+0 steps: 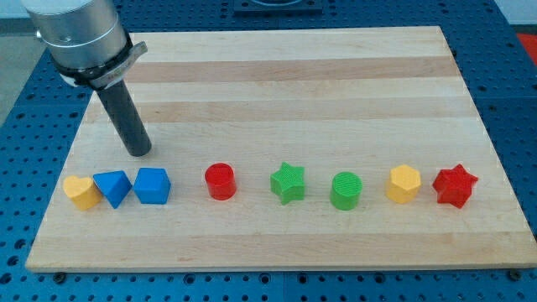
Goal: Nudge the yellow heart up a bit
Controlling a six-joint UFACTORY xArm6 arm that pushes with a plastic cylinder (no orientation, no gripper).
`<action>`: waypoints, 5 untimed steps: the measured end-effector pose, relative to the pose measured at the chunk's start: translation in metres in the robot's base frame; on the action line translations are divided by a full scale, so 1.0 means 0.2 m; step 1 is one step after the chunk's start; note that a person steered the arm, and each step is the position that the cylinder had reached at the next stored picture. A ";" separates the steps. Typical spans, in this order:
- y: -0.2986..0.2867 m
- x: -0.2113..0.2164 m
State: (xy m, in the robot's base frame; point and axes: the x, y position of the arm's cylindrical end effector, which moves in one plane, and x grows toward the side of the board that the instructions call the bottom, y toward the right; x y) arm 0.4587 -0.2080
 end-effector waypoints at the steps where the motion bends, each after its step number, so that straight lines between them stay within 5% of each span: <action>1: -0.30 0.00; 3: -0.48 0.01; 5: -0.48 0.66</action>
State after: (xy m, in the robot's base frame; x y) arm 0.5914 -0.3040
